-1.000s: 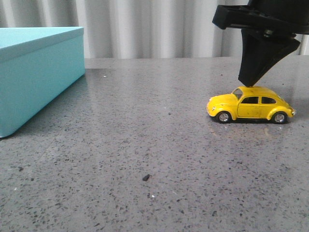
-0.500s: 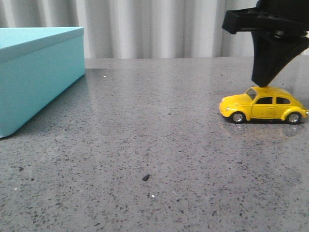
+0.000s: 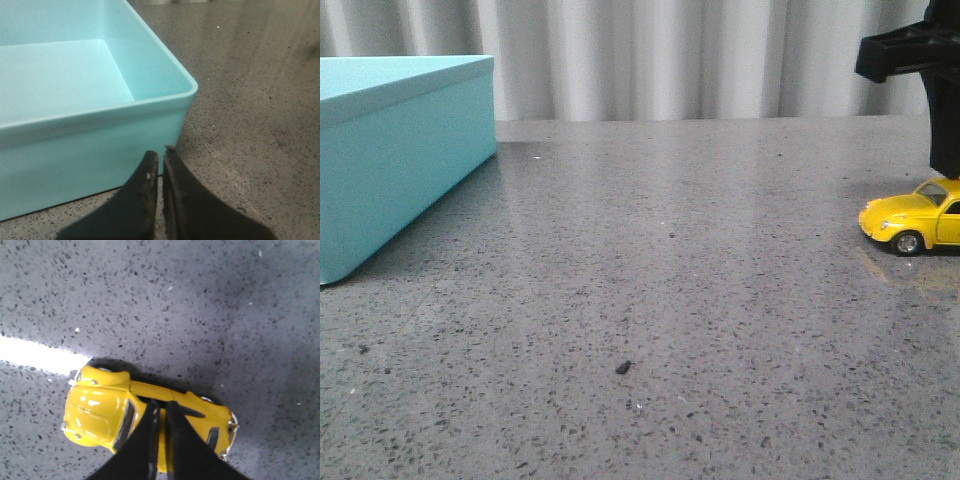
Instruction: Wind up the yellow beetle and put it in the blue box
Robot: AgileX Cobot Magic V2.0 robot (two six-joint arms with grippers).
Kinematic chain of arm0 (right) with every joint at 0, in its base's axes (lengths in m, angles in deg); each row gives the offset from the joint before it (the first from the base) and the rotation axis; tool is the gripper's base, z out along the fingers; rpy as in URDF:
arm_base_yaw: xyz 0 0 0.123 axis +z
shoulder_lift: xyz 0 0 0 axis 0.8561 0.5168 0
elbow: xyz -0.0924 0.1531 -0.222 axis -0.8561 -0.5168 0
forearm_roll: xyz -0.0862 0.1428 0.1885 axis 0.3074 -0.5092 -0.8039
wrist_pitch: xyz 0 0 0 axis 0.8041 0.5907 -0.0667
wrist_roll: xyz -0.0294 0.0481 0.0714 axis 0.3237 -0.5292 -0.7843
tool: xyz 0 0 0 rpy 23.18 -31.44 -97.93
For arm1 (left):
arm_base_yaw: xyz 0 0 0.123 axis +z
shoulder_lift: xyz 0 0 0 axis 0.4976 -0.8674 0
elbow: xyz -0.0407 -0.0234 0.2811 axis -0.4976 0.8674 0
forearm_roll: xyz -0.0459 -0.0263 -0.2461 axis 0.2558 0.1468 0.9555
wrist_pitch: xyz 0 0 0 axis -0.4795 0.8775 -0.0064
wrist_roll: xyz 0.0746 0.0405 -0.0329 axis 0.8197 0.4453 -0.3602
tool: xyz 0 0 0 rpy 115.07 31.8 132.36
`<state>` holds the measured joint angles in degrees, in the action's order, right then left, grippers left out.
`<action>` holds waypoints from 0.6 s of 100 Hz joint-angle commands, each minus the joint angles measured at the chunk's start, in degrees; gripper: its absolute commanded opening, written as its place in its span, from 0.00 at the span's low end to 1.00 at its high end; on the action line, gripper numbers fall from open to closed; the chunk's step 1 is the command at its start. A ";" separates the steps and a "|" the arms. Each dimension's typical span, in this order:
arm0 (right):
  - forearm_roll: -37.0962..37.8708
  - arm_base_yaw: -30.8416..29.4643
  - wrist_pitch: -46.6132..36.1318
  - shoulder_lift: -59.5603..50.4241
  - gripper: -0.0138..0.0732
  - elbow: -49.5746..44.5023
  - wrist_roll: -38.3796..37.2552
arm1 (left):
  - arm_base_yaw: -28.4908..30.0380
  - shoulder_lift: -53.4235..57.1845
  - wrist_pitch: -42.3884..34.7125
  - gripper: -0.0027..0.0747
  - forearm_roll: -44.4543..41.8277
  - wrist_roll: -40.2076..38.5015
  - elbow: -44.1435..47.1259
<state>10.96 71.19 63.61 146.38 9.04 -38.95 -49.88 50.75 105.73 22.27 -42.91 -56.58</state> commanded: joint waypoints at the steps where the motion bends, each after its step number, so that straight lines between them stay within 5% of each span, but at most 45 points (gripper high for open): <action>1: 1.81 0.02 -3.79 -5.83 0.11 1.91 0.00 | -0.44 -0.72 -3.72 0.01 0.59 0.00 -2.20; 38: 2.15 4.89 -8.73 -28.46 0.11 14.67 0.96 | -0.44 -0.72 -4.20 0.01 0.59 0.10 -2.20; 60: 5.55 4.89 -8.73 -36.54 0.11 14.67 3.68 | -0.44 -2.58 0.67 0.01 0.31 9.62 -7.68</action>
<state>13.74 75.94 58.67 112.39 22.07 -36.40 -49.88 50.15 108.05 22.00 -37.03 -59.27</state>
